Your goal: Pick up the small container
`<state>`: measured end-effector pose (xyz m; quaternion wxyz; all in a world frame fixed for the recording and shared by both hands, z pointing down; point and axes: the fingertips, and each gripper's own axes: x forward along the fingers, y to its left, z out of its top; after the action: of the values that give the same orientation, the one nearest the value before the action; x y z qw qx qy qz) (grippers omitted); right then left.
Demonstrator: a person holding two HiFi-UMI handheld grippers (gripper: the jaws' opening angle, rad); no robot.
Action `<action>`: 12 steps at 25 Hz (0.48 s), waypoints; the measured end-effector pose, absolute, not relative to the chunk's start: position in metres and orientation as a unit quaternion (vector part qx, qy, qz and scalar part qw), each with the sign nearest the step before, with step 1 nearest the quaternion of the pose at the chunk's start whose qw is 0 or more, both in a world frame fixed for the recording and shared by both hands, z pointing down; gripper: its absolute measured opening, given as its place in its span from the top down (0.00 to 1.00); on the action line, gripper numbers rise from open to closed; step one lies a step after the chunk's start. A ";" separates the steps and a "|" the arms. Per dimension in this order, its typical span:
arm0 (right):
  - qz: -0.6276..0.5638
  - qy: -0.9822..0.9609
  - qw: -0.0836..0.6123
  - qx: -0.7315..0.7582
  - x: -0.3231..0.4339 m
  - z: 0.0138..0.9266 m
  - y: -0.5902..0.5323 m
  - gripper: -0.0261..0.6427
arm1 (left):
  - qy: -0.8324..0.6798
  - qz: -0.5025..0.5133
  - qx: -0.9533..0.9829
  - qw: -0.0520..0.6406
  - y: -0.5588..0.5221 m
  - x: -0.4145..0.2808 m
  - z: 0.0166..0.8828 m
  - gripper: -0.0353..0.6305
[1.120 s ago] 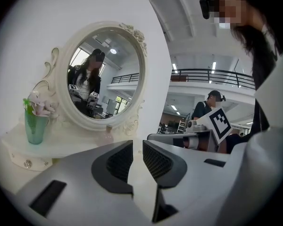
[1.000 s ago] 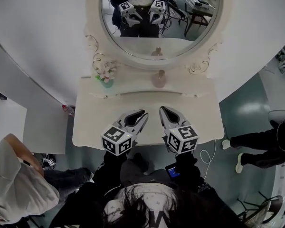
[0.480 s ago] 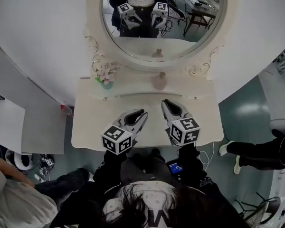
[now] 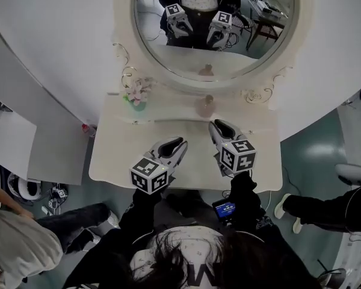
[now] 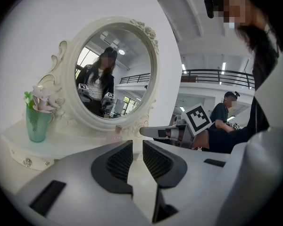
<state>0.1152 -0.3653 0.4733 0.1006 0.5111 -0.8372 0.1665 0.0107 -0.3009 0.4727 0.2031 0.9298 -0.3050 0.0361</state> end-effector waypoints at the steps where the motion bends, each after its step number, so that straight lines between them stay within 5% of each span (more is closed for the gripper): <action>1: 0.167 -0.838 0.102 0.509 0.117 0.475 -0.370 0.85 | -0.307 0.038 0.929 0.203 -0.301 0.013 0.474 0.87; 12: 0.168 -0.844 0.135 0.490 0.125 0.499 -0.419 0.75 | -0.341 0.051 0.917 0.199 -0.306 0.012 0.477 0.87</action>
<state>0.1251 -0.4194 0.4990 0.1351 0.4903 -0.8444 0.1683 0.0123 -0.3056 0.4775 0.1993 0.9173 -0.3409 0.0505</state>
